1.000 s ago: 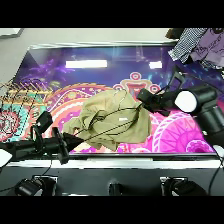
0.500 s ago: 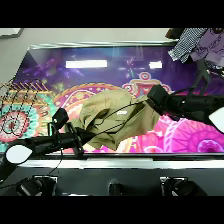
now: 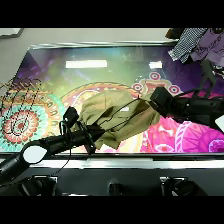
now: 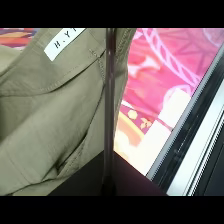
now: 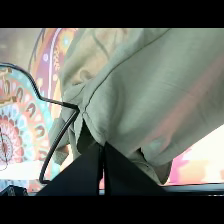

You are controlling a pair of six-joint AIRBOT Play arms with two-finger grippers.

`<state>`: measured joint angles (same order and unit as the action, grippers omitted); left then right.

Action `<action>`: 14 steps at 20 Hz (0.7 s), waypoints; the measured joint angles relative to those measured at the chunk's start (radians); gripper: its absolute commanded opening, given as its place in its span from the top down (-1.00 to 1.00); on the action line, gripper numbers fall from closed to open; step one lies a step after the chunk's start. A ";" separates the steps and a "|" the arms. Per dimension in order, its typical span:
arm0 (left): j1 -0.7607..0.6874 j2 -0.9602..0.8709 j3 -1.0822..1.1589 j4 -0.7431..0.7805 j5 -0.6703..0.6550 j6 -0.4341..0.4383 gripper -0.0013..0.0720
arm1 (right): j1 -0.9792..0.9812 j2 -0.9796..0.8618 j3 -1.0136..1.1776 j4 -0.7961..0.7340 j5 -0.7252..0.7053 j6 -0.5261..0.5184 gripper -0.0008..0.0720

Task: Fold the clothes and pants, and hang the long-sleeved shirts on hangers.

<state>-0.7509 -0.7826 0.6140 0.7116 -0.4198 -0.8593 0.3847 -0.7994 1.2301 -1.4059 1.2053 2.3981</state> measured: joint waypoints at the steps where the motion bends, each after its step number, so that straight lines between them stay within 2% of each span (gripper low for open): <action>1: -0.006 -0.006 0.000 -0.008 0.009 0.000 0.92 | 0.000 -0.001 0.000 -0.008 -0.002 -0.003 0.91; 7: -0.059 -0.019 0.000 -0.034 0.043 -0.001 0.91 | 0.000 -0.032 0.000 -0.009 -0.051 -0.018 0.91; 11: -0.074 -0.020 0.000 -0.048 0.112 -0.004 0.91 | 0.000 -0.043 0.000 0.020 -0.027 -0.063 0.91; 12: -0.076 -0.020 0.000 -0.051 0.126 -0.004 0.91 | 0.000 -0.044 0.000 0.026 -0.015 -0.076 0.85; 14: -0.078 -0.020 0.000 -0.056 0.146 -0.004 0.91 | 0.000 -0.042 0.000 0.032 0.008 -0.105 0.02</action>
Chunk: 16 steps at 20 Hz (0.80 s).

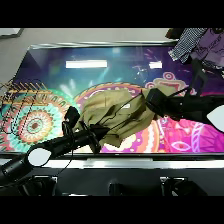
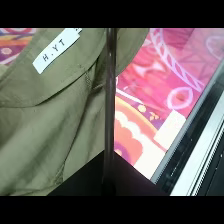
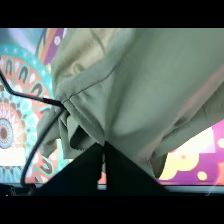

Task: Fold the clothes and pants, and hang the long-sleeved shirts on hangers.

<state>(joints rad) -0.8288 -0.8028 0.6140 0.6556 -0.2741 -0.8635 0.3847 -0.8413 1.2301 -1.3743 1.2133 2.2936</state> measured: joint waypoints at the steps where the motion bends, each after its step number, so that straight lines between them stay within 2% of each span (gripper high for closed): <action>1: 0.000 0.000 0.000 -0.001 0.010 0.000 0.91 | 0.000 0.004 0.000 0.001 0.003 -0.015 -0.30; 2: 0.000 0.000 0.000 -0.002 0.014 -0.002 0.91 | 0.000 0.011 0.000 -0.002 0.006 -0.029 -0.36; 5: -0.001 0.000 0.000 -0.002 0.023 -0.002 0.92 | 0.000 0.045 0.008 -0.072 0.011 -0.056 -0.36; 10: -0.001 0.000 0.000 -0.003 0.030 -0.001 0.91 | -0.030 0.048 0.086 -0.367 0.056 -0.002 -0.42; 12: -0.001 0.000 0.000 -0.003 0.031 -0.001 0.91 | -0.129 0.004 0.124 -0.357 0.068 0.001 -0.36; 14: -0.001 0.000 0.000 -0.003 0.031 -0.001 0.91 | -0.256 -0.053 0.172 -0.213 0.061 -0.147 -0.38; 16: -0.001 0.000 0.000 -0.003 0.031 -0.001 0.92 | -0.348 -0.104 0.221 -0.056 0.063 -0.431 -0.50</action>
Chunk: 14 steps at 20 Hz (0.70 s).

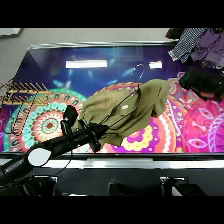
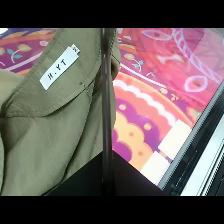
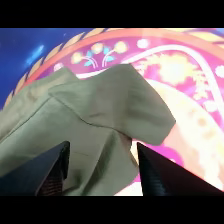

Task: Fold the clothes and pants, and hang the long-sleeved shirts on hangers.

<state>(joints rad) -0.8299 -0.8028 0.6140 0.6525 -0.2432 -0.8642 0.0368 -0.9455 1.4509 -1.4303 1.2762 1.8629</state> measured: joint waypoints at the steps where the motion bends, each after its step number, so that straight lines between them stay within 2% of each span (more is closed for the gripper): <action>1: 0.000 0.000 0.000 0.000 0.000 0.000 0.91 | -0.030 -0.019 0.019 0.061 0.004 -0.181 -0.55; 5: 0.000 0.000 0.000 0.000 0.000 -0.001 0.91 | -0.043 -0.086 0.060 0.213 0.035 -0.933 -0.56; 7: 0.000 0.000 0.000 0.000 0.000 -0.004 0.92 | -0.003 -0.126 0.068 0.240 0.082 -1.165 -0.56; 10: 0.000 0.000 0.000 0.000 -0.001 -0.008 0.91 | 0.068 -0.171 0.073 0.241 0.108 -1.346 -0.56; 14: 0.000 0.000 0.000 0.000 -0.002 -0.010 0.91 | 0.123 -0.198 0.076 0.237 0.029 -1.456 -0.56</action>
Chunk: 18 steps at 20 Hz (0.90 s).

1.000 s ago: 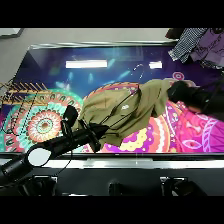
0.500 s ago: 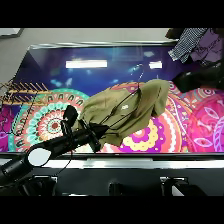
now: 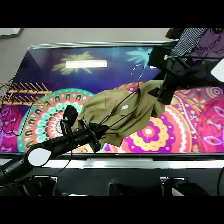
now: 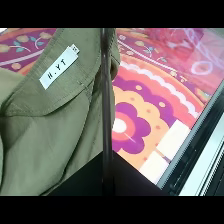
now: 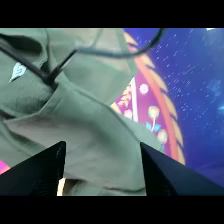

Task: Fold the clothes and pants, and hang the long-sleeved shirts on hangers.

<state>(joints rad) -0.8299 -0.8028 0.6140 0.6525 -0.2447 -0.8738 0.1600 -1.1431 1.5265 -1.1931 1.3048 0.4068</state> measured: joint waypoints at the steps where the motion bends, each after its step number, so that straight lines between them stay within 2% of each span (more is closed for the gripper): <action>1: 0.000 0.000 0.000 0.000 0.000 0.000 0.91 | 0.006 -0.005 0.000 -0.001 -0.013 -0.014 -0.56; 8: 0.000 0.000 0.000 0.000 -0.002 -0.001 0.91 | 0.019 -0.069 0.000 0.036 -0.009 -0.050 -0.51; 10: 0.000 0.000 0.000 0.000 -0.002 -0.001 0.91 | 0.020 -0.086 0.000 0.050 0.012 -0.055 -0.30; 11: 0.000 0.000 0.000 0.000 -0.002 -0.001 0.91 | 0.020 -0.091 0.000 0.056 0.017 -0.055 -0.07; 13: 0.000 0.000 0.000 0.001 -0.003 -0.001 0.91 | 0.020 -0.097 0.000 0.066 0.024 -0.055 0.60; 15: 0.000 0.000 0.000 0.000 0.002 -0.007 0.91 | 0.020 -0.100 0.000 0.065 0.041 -0.069 0.90; 17: 0.000 0.000 0.000 0.000 0.000 -0.007 0.88 | 0.020 -0.099 0.000 0.068 0.056 -0.064 0.90; 18: 0.000 0.000 0.000 0.000 -0.001 -0.009 0.73 | 0.020 -0.097 0.000 0.068 0.061 -0.060 0.90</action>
<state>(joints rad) -0.8295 -0.8024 0.6136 0.6525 -0.2459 -0.8829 0.1799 -1.2396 1.5265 -1.1252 1.3655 0.3466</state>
